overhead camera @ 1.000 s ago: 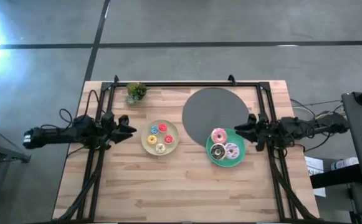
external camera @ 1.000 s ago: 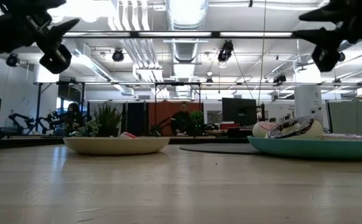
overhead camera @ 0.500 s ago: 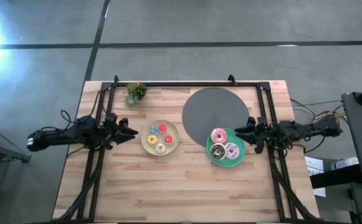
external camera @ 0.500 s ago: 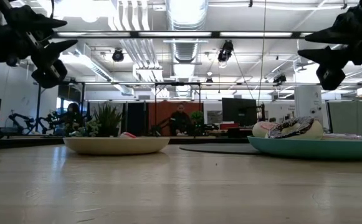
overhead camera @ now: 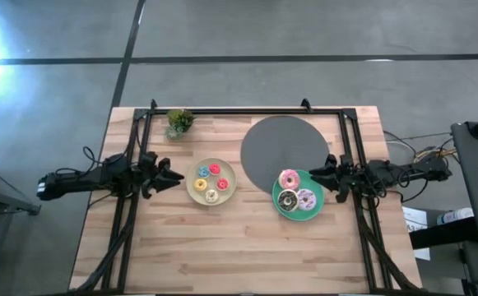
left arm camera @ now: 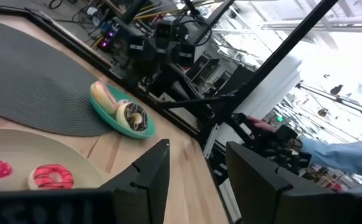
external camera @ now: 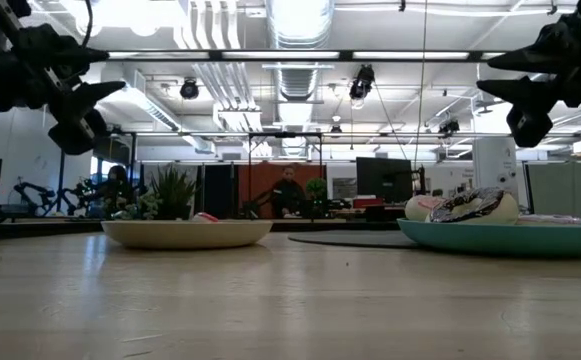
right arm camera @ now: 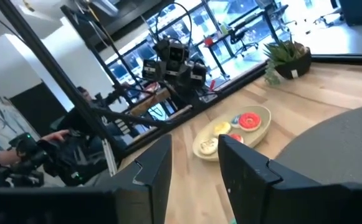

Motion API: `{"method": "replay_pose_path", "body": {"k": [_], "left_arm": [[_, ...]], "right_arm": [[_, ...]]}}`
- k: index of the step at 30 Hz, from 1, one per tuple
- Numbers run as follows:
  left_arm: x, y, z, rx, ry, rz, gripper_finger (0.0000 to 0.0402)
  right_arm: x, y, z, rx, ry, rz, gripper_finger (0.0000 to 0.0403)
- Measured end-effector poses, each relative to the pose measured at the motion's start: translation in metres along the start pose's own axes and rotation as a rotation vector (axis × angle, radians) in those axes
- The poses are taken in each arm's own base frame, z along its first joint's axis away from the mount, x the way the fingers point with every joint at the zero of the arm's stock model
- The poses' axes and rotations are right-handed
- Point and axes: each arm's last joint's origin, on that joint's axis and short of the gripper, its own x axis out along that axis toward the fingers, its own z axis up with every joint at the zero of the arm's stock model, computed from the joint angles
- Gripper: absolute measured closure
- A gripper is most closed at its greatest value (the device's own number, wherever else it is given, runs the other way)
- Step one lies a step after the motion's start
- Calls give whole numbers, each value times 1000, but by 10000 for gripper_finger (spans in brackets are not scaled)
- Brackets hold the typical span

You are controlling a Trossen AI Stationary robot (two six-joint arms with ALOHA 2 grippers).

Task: Pick & Place donuts
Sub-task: Return to Home Position

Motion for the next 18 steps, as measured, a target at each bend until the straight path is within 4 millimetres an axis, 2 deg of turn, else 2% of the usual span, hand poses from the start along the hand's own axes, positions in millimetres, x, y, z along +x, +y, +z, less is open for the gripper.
{"method": "replay_pose_path", "body": {"k": [8, 18], "left_arm": [[0, -1, -1, 0, 11, -11, 271], [1, -5, -5, -4, 46, -50, 271]], "right_arm": [[0, -1, 1, -1, -6, -8, 273], [1, -10, 7, -8, -72, -106, 278]]}}
